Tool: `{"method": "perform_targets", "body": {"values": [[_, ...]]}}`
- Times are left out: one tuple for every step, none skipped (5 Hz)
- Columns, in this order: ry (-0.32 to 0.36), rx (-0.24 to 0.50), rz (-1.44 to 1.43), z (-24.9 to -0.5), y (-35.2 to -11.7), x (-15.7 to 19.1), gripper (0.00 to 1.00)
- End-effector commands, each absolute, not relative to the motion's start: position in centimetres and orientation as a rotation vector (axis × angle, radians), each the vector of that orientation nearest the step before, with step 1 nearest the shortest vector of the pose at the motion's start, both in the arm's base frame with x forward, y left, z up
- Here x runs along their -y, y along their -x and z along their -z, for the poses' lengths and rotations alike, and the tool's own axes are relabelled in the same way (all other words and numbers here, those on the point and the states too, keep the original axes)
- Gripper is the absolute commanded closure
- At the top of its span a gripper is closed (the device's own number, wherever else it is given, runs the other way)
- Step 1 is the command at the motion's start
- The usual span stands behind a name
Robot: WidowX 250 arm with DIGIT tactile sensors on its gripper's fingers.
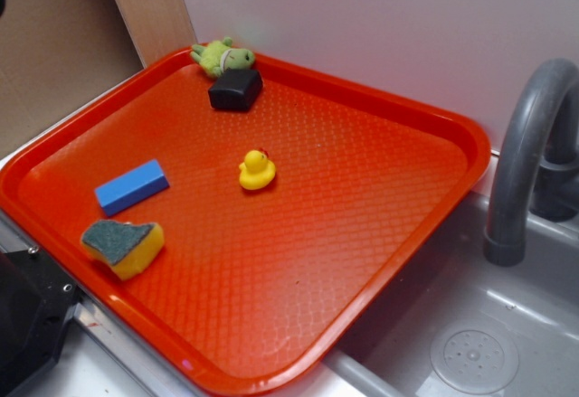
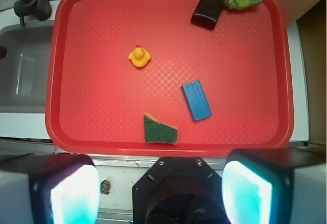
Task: Grab the yellow duck.
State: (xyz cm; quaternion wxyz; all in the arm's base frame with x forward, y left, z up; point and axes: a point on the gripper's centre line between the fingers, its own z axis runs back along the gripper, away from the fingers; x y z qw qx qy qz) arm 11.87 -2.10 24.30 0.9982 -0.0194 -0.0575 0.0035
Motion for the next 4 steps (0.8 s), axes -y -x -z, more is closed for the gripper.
{"method": "perform_targets", "body": {"values": [[0.039, 0.115, -0.007, -24.3, -11.9, 2.1, 0.0], [0.042, 0.11, -0.033, -23.7, -14.0, 2.3, 0.0], [0.013, 0.105, -0.032, -22.5, -16.7, 2.5, 0.0], [0.002, 0.11, 0.0, -20.1, -18.8, 2.8, 0.0]]}}
